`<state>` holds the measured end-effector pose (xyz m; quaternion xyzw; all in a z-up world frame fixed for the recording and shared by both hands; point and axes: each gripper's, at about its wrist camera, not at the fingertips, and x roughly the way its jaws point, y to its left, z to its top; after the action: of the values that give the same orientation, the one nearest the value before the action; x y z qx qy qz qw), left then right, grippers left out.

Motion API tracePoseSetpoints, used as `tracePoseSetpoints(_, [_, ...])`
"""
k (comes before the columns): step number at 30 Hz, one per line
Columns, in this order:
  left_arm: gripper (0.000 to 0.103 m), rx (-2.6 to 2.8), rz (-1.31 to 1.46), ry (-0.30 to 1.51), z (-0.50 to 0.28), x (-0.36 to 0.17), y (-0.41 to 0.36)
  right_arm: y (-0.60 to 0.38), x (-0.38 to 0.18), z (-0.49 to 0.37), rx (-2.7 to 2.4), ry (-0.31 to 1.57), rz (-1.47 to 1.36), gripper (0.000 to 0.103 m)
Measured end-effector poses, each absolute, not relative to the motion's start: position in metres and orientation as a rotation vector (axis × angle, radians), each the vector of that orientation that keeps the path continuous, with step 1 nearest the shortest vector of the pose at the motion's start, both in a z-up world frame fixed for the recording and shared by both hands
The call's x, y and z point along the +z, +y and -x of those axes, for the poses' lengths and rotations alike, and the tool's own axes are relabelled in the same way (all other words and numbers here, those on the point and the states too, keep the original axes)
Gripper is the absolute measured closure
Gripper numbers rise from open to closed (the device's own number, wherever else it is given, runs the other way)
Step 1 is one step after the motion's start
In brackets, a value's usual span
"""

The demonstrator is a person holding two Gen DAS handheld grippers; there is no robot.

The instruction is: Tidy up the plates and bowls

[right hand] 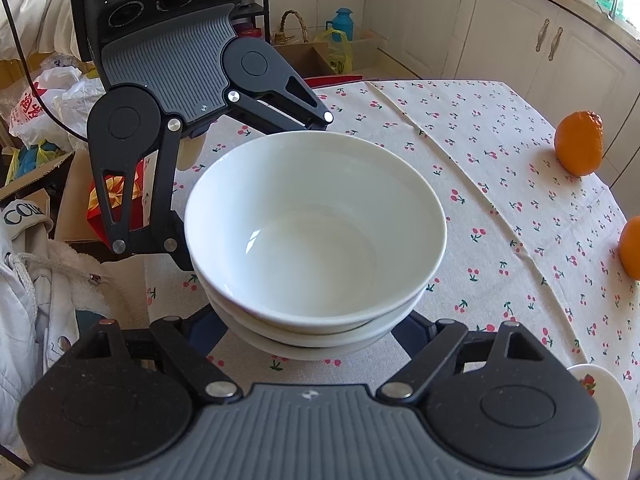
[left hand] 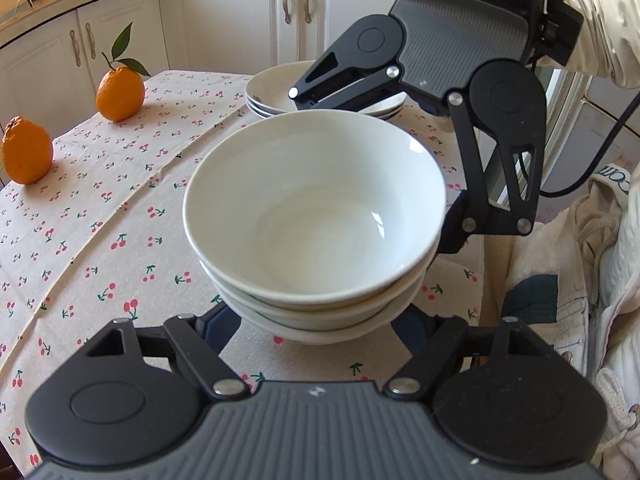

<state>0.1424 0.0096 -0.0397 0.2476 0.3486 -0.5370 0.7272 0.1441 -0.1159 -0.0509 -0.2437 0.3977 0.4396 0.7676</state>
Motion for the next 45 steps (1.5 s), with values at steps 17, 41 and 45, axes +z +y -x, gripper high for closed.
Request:
tracePoseSetpoints(17, [0.022, -1.182, -0.57, 0.718, -0.142, -0.014, -0.019, -0.145, -0.029, -0.142, 0.941, 0.842, 0.524, 0.013])
tracePoseSetpoints(41, [0.022, -1.299, -0.648, 0.621, -0.185, 0.004, -0.151, -0.272, 0.005, -0.143, 0.757, 0.819, 0.522, 0.013])
tracePoseSetpoints(45, [0.022, -1.32, -0.656, 0.634, -0.193, -0.004, -0.171, -0.292, -0.003, -0.149, 0.736, 0.838, 0.499, 0.013])
